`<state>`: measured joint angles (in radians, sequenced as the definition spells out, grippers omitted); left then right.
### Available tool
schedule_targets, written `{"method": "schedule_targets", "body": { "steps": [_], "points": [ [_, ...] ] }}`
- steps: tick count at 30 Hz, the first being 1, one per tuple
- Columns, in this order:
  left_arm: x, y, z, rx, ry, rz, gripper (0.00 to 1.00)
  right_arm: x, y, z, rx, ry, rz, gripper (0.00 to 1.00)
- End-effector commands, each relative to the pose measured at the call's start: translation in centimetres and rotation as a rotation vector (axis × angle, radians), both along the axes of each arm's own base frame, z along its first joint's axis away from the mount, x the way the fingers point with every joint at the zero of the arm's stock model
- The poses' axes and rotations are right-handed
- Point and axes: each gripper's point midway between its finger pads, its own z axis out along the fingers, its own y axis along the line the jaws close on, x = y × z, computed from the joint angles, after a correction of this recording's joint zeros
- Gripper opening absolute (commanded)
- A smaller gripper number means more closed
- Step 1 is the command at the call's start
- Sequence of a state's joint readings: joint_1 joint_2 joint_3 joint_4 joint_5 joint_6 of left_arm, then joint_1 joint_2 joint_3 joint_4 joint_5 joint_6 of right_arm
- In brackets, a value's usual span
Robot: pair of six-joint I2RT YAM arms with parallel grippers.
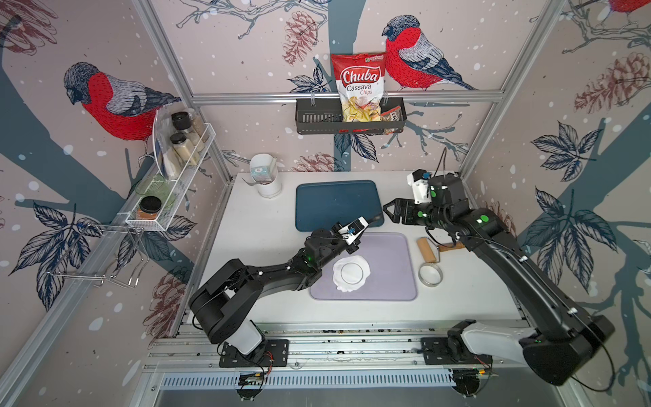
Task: Roll out the dumpling wrappers from the dough
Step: Pick up the spatula from the center of the board.
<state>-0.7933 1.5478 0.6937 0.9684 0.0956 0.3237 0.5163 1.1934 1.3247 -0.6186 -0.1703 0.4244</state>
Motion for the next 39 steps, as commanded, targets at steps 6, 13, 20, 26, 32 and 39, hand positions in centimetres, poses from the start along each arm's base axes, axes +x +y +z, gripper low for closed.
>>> {"method": "schedule_targets", "body": {
  "steps": [6, 13, 20, 26, 32, 39],
  "points": [
    [0.9, 1.8, 4.6, -0.322, 0.242, 0.062, 0.00, 0.4, 1.8, 5.1, 0.131, -0.415, 0.041, 0.86],
    [1.3, 1.8, 4.7, -0.395, 0.431, 0.091, 0.00, -0.7, 6.5, 4.2, 0.132, -0.483, 0.241, 0.80],
    [1.2, 1.5, 5.1, -0.402, 0.492, 0.091, 0.00, 0.1, 9.1, 3.3, 0.094, -0.520, 0.282, 0.72],
    [1.0, 1.2, 4.9, -0.395, 0.512, 0.094, 0.00, 1.7, 10.5, 2.8, 0.061, -0.530, 0.269, 0.60],
    [1.5, 0.8, 4.7, -0.382, 0.534, 0.117, 0.00, 2.9, 11.8, 1.8, 0.014, -0.510, 0.273, 0.50],
    [1.6, 0.3, 4.5, -0.378, 0.550, 0.115, 0.00, 3.8, 12.0, 1.8, -0.015, -0.513, 0.258, 0.20]
  ]
}}
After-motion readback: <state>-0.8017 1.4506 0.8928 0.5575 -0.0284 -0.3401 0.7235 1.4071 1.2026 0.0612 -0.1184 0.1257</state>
